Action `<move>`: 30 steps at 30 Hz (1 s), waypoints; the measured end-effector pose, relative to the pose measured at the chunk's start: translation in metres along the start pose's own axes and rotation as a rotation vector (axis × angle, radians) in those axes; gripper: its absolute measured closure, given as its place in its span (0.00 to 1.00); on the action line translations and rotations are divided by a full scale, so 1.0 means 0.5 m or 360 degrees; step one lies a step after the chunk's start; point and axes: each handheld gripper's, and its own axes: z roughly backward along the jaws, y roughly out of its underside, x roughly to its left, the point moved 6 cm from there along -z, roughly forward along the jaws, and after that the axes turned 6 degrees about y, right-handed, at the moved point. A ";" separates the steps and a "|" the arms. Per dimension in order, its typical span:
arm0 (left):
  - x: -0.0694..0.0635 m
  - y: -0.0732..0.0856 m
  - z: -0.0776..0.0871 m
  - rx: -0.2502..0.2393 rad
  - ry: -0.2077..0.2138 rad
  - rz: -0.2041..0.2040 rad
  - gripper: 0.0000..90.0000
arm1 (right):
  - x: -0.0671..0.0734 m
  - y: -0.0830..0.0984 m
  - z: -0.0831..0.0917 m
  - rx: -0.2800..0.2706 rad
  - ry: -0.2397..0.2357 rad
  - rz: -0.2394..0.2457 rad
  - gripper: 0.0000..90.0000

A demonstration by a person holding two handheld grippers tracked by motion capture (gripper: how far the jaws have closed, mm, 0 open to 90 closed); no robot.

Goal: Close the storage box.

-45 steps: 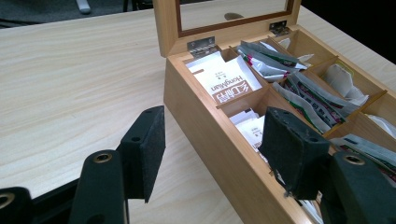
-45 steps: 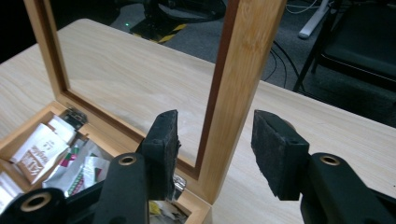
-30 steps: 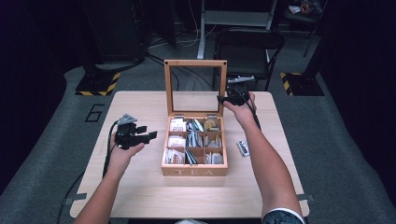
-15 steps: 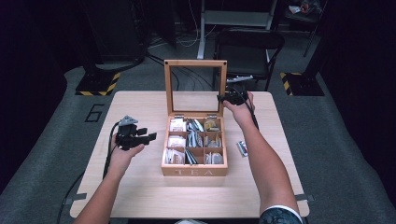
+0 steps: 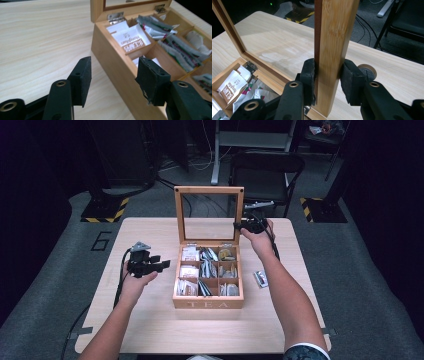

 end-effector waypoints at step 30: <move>0.006 -0.196 -0.056 -0.0138 -0.0041 -0.0195 0.52 | 0.023 0.019 0.035 -0.0071 0.0048 0.0156 0.72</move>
